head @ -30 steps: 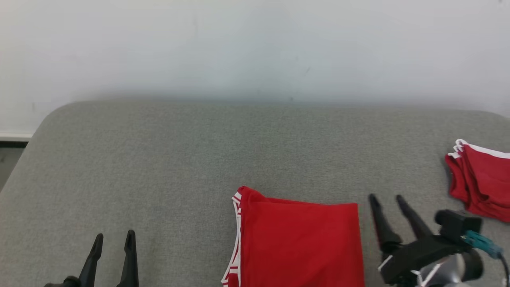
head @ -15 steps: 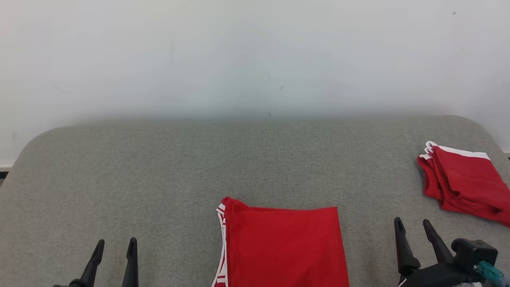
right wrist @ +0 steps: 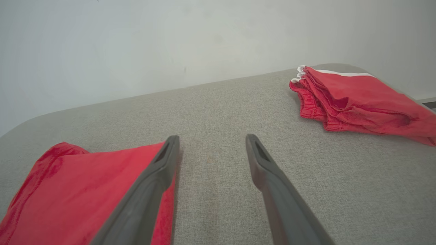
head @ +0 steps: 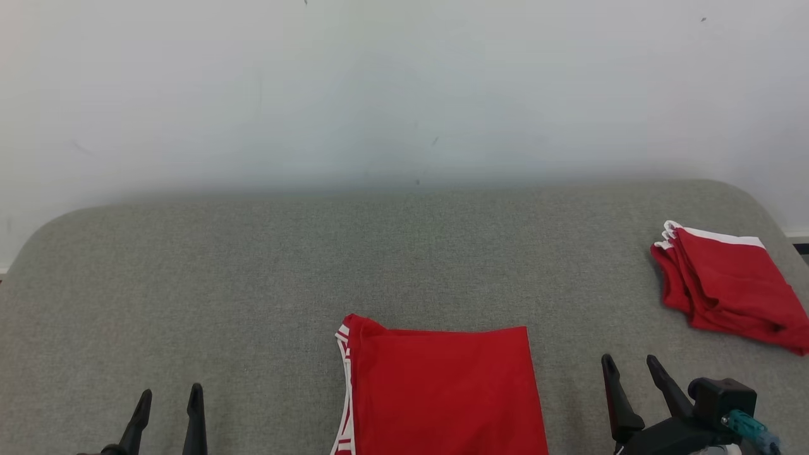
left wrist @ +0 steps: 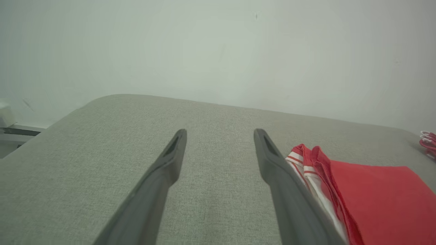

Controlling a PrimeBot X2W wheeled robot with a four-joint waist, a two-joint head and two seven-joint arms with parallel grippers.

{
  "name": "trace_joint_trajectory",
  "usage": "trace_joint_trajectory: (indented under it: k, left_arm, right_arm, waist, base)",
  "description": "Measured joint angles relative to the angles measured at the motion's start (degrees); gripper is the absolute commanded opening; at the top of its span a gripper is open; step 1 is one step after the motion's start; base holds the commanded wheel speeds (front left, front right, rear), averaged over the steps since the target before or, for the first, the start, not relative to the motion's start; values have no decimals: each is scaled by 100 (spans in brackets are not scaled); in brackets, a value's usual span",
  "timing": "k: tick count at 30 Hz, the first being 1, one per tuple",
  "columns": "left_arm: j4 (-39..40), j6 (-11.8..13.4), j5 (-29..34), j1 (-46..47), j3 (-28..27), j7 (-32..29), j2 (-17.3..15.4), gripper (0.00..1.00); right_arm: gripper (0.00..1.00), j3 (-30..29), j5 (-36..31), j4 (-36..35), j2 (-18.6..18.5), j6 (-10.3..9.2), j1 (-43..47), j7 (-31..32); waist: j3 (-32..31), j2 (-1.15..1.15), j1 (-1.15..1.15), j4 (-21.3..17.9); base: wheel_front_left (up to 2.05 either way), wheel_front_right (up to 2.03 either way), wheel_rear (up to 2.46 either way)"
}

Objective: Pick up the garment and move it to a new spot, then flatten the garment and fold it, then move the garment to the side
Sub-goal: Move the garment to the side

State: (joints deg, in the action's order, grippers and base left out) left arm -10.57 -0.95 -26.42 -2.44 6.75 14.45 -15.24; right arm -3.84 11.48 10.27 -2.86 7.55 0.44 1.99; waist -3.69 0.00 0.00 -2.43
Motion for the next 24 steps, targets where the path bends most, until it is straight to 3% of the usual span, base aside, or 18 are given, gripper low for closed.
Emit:
trace_joint_trajectory:
  k: [15, 18, 24]
  left_arm:
    - [-36, 45, -91, 41, 9, -70, -14, 100]
    - [-1, 88, -142, 47, -36, -69, -18, 100]
    - [196, 154, -186, 13, -142, -96, -104, 100]
  right_arm:
    - [100, 118, -29, 35, -2, 0, -67, 159]
    - [100, 305, 52, -71, -3, 0, -90, 864]
    - [100, 240, 147, -730, -12, 0, -316, 3160]
  waist:
    - [63, 0, 0, 44]
    - [69, 0, 0, 65]
    - [151, 0, 0, 47]
  base:
    - [0, 0, 0]
    - [0, 0, 0]
    - [0, 0, 0]
